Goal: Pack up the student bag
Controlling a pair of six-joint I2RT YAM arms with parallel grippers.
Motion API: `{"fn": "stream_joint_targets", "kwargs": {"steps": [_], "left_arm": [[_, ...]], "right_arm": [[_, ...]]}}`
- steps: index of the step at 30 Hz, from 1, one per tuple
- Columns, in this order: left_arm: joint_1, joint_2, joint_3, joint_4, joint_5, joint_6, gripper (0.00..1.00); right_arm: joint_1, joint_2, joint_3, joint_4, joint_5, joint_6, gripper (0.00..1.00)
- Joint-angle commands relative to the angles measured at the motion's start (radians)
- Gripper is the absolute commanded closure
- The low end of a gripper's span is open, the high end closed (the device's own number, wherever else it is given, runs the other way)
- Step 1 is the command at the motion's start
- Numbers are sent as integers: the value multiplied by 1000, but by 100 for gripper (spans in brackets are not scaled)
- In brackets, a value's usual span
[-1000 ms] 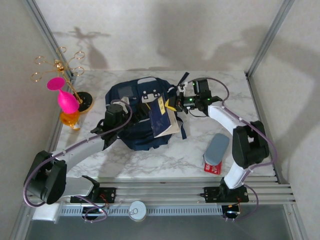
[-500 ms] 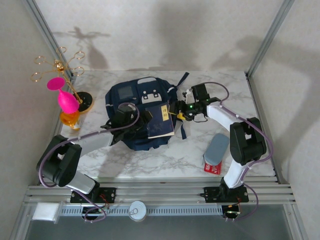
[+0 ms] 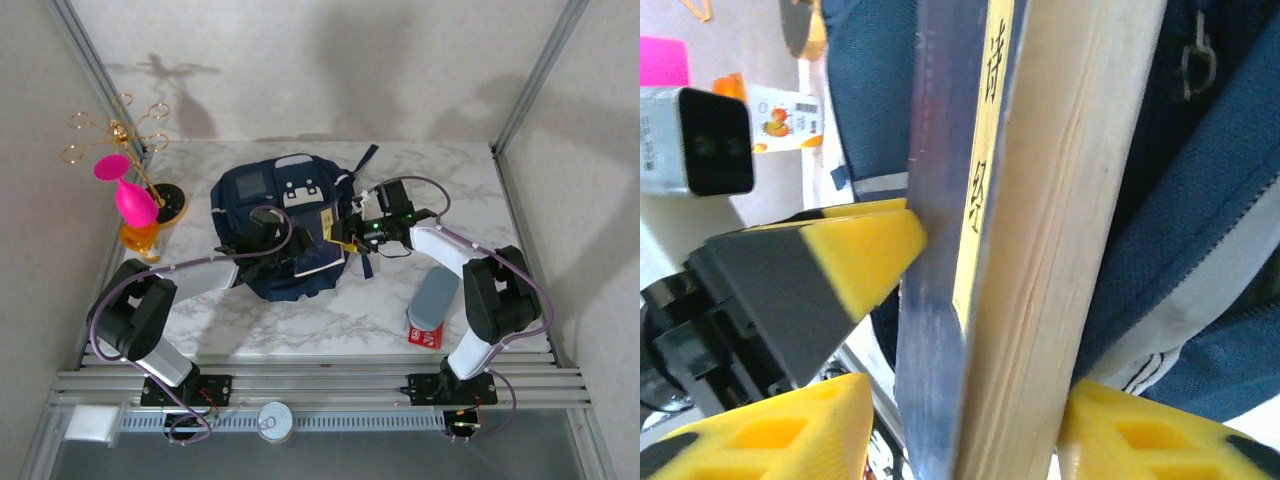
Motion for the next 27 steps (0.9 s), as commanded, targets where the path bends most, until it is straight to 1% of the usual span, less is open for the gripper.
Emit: {"fn": "stream_joint_targets", "kwargs": {"steps": [1, 2, 6, 8, 10, 12, 13, 16, 20, 23, 27], "left_arm": [[-29, 0, 34, -40, -10, 26, 46], [-34, 0, 40, -51, -18, 31, 46], [-55, 1, 62, -71, -21, 49, 46], [-64, 1, 65, -68, -22, 49, 46], [-68, 0, 69, -72, -20, 52, 46], [-69, -7, 75, -84, -24, 66, 42], [-67, -9, 83, -102, -33, 80, 39], [-67, -38, 122, -190, -78, 147, 35], [-68, -99, 130, -277, -120, 253, 29], [-70, -134, 129, -362, -153, 318, 23], [-93, -178, 121, -425, -153, 381, 21]], "right_arm": [[3, -1, -24, 21, -42, 5, 62], [3, -1, -28, 33, -51, 10, 64], [7, -11, -42, 63, -72, 29, 67], [8, -16, -43, 55, -73, 24, 72], [8, -23, -41, 30, -62, 7, 74], [3, -35, -39, 0, -40, -14, 85], [-4, -44, -43, -7, -35, -19, 88], [-32, -90, -70, -16, -25, -25, 91], [-74, -171, -119, -13, -36, -24, 95], [-103, -217, -160, 9, -74, -10, 96], [-159, -270, -204, 22, -100, 4, 96]]}}
